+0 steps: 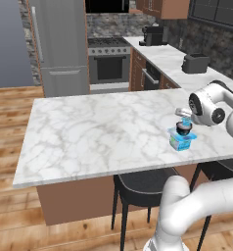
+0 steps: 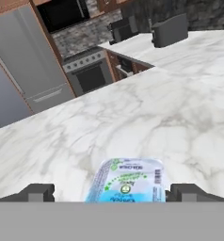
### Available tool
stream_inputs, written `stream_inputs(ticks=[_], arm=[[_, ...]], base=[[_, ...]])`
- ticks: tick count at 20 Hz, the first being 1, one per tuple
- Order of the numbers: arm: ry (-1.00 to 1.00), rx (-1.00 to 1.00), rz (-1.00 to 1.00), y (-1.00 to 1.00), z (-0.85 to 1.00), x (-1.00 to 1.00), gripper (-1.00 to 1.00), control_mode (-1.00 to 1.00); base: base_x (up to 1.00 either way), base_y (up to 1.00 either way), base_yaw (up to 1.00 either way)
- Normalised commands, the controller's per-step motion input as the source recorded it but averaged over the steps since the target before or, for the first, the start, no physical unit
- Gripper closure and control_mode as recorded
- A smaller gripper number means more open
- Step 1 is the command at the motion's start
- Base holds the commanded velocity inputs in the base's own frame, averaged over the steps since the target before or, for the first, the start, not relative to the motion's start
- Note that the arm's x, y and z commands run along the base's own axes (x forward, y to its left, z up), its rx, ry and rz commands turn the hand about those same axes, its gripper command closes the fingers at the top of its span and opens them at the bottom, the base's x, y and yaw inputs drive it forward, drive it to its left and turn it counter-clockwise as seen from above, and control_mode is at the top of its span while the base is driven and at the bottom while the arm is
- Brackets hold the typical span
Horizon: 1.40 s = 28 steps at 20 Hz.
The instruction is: Stack the yogurt containers by placing the smaller containers on top of the larger containers.
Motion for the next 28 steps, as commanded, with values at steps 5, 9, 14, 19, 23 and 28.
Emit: stream_inputs(ticks=[5,9,14,19,23,28], arm=[[0.09,0.01,0.0,-0.12,0.53,-0.34,-1.0,-1.0],[0.05,0.01,0.0,-0.1,0.7,-0.43,-1.0,-1.0],[0.0,0.01,0.0,-0.07,0.78,-0.62,-1.0,-1.0],[0.0,0.0,0.0,0.0,0.75,-0.86,-1.0,-1.0],[0.01,0.0,0.0,0.0,0.84,-0.98,-1.0,-1.0],[0.05,0.0,0.0,0.11,0.83,-0.96,-1.0,-1.0]], base=[[0.0,0.0,0.0],[0.0,0.0,0.0],[0.0,0.0,0.0],[0.0,0.0,0.0],[0.0,0.0,0.0],[0.0,0.0,0.0]])
